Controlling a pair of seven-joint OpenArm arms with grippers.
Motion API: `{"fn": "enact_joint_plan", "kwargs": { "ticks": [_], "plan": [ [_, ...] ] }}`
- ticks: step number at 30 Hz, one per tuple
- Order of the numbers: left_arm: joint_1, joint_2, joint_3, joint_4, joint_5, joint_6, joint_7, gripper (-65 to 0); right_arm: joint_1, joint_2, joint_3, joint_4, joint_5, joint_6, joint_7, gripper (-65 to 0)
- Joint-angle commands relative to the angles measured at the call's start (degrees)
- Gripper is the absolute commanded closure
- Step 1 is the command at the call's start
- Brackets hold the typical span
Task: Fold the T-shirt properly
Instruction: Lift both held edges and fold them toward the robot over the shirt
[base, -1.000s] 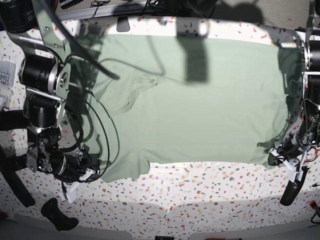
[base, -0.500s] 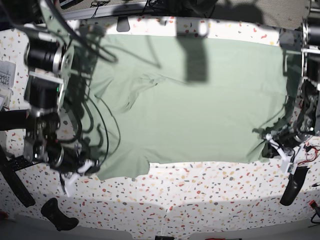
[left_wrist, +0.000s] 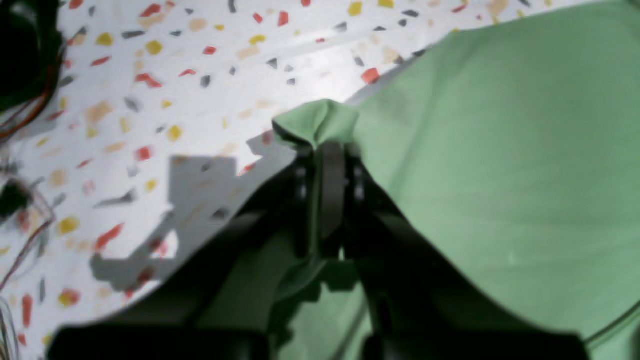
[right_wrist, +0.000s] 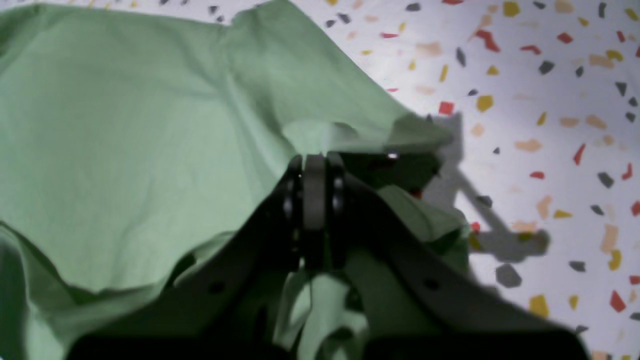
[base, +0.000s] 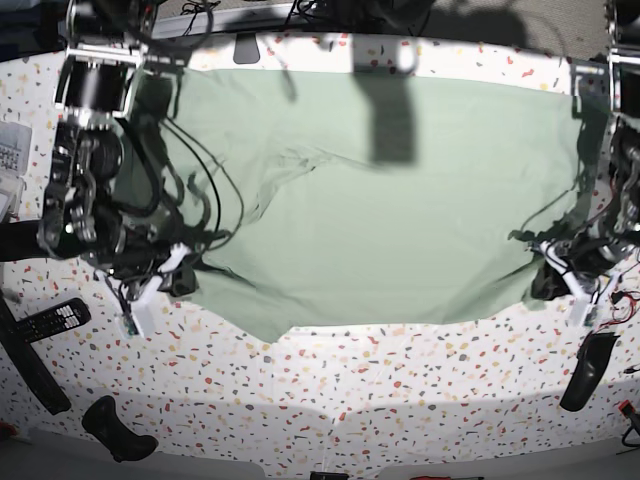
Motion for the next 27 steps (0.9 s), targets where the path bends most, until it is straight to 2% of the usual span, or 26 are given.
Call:
{"fn": "enact_joint_plan", "kwargs": {
  "ticks": [1, 7, 10, 18, 27],
  "plan": [
    [-0.02, -1.14, -1.75, 1.42, -0.63, 0.07, -1.42, 0.0, 0.46, 0.66, 0.22, 2.32, 0.66, 0.47, 1.16, 0.0],
    [5.49, -1.14, -8.61, 3.17, -3.82, -0.28, -1.18, 0.0, -3.72, 0.68, 0.22, 8.04, 0.48, 0.47, 0.48, 0.0],
    [7.58, -1.14, -10.45, 4.02, -4.0, -2.67, -1.16, 0.0, -4.9, 0.66, 0.22, 9.49, 0.48, 0.47, 0.46, 0.0],
    [9.31, -1.27, -11.15, 4.52, -3.98, -3.15, -0.96, 0.0, -5.84, 0.68, 0.59, 11.82, 0.5, 0.47, -0.37, 0.0],
    [9.31, -2.82, -11.17, 5.25, -4.02, -3.15, 0.39, 0.0, -6.75, 0.68, 5.86, 13.07, 2.58, 0.47, -1.07, 0.0]
  ]
}}
